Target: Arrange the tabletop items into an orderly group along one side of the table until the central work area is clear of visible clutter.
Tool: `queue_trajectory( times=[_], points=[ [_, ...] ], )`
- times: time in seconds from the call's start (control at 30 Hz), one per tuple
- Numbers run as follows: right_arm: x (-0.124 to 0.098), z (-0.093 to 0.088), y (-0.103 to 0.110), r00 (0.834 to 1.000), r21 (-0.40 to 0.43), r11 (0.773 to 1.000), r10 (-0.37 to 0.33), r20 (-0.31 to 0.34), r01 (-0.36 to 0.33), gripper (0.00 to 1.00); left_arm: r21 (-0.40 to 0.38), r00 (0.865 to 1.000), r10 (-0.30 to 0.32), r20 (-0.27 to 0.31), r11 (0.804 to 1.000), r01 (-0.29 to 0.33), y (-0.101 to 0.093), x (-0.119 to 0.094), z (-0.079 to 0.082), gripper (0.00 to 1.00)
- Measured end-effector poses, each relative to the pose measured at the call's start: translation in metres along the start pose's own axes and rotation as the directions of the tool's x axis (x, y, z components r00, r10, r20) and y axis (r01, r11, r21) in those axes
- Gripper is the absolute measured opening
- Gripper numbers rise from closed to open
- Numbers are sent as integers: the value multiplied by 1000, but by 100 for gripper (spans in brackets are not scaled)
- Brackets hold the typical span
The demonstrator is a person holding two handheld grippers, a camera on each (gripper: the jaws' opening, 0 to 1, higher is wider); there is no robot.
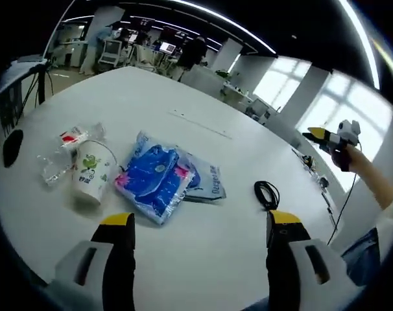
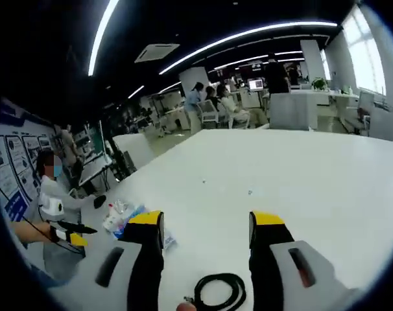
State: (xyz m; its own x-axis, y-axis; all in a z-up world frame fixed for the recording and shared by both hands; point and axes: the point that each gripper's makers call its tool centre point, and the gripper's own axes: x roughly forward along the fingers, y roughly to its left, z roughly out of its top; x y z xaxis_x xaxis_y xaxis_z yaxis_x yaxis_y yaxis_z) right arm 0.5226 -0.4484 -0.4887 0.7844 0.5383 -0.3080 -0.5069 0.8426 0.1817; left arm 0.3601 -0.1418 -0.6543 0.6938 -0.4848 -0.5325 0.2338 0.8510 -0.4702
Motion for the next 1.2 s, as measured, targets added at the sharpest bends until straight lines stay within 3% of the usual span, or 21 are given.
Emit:
queue_trajectory(
  times=[0.03, 0.1, 0.13, 0.17, 0.23, 0.3, 0.4, 0.5, 0.67, 0.7, 0.73, 0.77, 0.97, 1.0, 1.1, 1.2],
  points=[
    [3, 6, -1, 1000, 2, 1000, 0, 7, 0, 53, -5, 1000, -1, 0, 1000, 1, 0, 4, 2, 85],
    [15, 32, -4, 994, 23, 1000, -1, 110, -2, 55, -14, 1000, 7, -16, 1000, -8, 3, 12, 5, 84],
    [20, 32, -4, 991, 44, 999, -5, 133, -1, 54, -18, 999, 21, -34, 1000, -22, 8, 16, 4, 84],
    [23, 21, -1, 995, 61, 998, 2, 97, -8, 52, -18, 999, 25, -43, 999, -26, 10, 18, 3, 84],
    [32, -16, 8, 999, 123, 992, 21, -39, -16, 44, -19, 997, 38, -60, 999, -39, 16, 22, 1, 83],
    [42, -40, 16, 996, 84, 996, 30, -79, -24, 42, -19, 994, 67, -91, 997, -69, 26, 26, -6, 82],
    [55, -70, 34, 990, 117, 992, 59, -126, -45, 43, -41, 985, 121, -121, 991, -127, 50, 35, -17, 81],
    [72, -103, 60, 965, 79, 992, 117, -234, -101, 42, -92, 976, 167, -137, 979, -180, 61, 40, -28, 77],
    [105, -126, 95, 929, 16, 979, 196, -314, -202, 40, -127, 968, 208, -140, 966, -226, 70, 51, -41, 72],
    [112, -130, 100, 925, 6, 977, 203, -322, -213, 39, -136, 966, 215, -147, 962, -235, 72, 51, -44, 68],
    [122, -135, 109, 918, -7, 974, 212, -334, -227, 38, -108, 966, 238, -105, 963, -249, 81, 55, -37, 64],
    [127, -138, 115, 912, -17, 969, 225, -344, -245, 37, -106, 962, 248, -115, 960, -260, 86, 56, -37, 59],
    [165, -174, 160, 860, -92, 929, 291, -420, -360, 30, -104, 962, 260, -86, 958, -268, 92, 64, -29, 48],
    [172, -182, 169, 844, -106, 914, 311, -438, -392, 29, -94, 960, 266, -84, 957, -273, 93, 66, -29, 47],
    [181, -204, 184, 808, -143, 885, 324, -492, -443, 27, -84, 953, 294, -71, 950, -299, 96, 67, -30, 41],
    [188, -218, 200, 785, -165, 862, 337, -520, -480, 22, -104, 954, 295, -55, 949, -299, 97, 69, -31, 35]
  ],
)
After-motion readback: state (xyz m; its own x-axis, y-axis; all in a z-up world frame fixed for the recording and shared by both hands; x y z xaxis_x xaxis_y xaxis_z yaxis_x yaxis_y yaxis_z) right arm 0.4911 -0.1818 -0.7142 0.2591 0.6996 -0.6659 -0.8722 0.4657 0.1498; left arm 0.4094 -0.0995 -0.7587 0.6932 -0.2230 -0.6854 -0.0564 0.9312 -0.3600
